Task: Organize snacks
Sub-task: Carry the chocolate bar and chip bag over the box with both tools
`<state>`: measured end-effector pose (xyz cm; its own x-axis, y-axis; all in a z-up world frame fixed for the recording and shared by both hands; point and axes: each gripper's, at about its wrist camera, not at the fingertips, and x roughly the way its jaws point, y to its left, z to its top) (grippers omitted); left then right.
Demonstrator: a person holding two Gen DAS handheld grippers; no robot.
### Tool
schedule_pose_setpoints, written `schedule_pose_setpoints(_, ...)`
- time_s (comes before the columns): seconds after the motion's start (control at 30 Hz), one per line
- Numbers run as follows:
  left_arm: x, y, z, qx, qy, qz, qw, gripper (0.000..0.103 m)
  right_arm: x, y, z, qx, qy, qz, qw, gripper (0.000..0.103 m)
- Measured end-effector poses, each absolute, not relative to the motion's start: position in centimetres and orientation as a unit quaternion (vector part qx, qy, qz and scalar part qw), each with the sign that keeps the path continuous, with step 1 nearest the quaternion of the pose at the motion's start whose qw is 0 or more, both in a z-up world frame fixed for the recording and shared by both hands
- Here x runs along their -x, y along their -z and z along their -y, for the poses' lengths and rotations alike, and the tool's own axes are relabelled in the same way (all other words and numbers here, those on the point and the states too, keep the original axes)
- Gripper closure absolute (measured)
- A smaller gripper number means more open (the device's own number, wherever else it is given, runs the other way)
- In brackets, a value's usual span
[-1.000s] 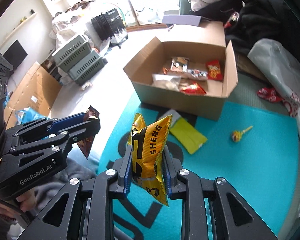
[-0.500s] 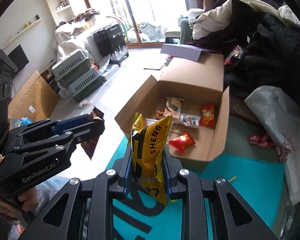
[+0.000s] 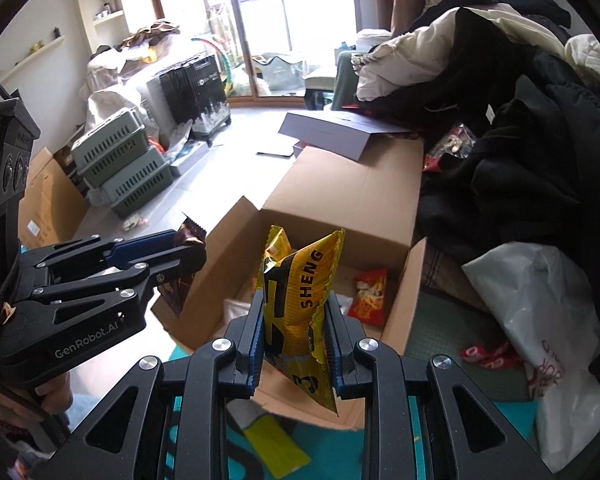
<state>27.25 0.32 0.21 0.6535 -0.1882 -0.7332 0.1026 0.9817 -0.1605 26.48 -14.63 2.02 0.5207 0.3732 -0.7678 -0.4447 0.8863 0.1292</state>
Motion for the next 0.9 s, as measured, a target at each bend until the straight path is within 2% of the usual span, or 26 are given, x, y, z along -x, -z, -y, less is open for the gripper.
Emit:
schedule_pose_setpoints(0.4,-32.3,6.4,-0.3,0.049,0.06,-0.454,0.888,0.077,-32.4,4.4,13.8,0.054,-0.219,-0.471,0.853,0.077)
schedule_pose_setpoints(0.9,-33.0,12.6,-0.2,0.047,0.038,-0.531,0.845,0.077,-32.6,10.8,12.1,0.09,-0.206,-0.544,0.808,0.076)
